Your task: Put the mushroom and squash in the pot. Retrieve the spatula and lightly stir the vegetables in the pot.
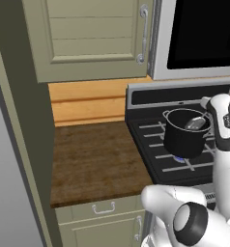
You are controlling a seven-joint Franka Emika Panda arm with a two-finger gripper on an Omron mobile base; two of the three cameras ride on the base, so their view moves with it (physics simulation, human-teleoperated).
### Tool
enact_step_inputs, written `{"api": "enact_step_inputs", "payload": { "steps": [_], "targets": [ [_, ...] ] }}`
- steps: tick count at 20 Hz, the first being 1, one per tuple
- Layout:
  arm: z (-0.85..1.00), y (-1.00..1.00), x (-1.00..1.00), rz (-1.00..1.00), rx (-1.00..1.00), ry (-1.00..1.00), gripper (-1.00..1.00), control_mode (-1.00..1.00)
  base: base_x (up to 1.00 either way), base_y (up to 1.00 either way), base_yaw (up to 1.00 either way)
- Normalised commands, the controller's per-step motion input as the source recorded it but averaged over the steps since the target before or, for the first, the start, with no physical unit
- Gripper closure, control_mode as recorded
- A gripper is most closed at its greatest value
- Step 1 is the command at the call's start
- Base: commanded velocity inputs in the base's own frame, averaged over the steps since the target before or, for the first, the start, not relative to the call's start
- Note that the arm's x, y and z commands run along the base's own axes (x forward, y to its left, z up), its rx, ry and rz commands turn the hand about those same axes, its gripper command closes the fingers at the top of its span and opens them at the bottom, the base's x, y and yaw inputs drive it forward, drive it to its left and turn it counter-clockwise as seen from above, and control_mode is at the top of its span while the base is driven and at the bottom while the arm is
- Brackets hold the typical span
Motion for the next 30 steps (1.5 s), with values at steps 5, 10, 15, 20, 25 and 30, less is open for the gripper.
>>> {"api": "enact_step_inputs", "payload": {
  "steps": [5,10,15,20,25,30],
  "targets": [
    [-0.17,0.00,0.22,-0.08,0.04,0.10,1.00,-1.00,0.00,0.00,0.00],
    [-0.32,0.00,0.17,-0.06,0.05,0.16,1.00,-1.00,0.00,0.00,0.00],
    [-0.26,0.00,0.26,-0.05,0.06,0.14,1.00,-1.00,0.00,0.00,0.00],
    [-0.15,0.01,0.33,-0.01,0.03,0.03,1.00,-1.00,0.00,0.00,0.00],
    [0.00,0.04,0.27,0.00,0.01,-0.04,1.00,-1.00,0.00,0.00,0.00],
    [0.06,0.00,-0.01,-0.01,0.00,-0.16,1.00,-1.00,0.00,0.00,0.00]
  ]
}}
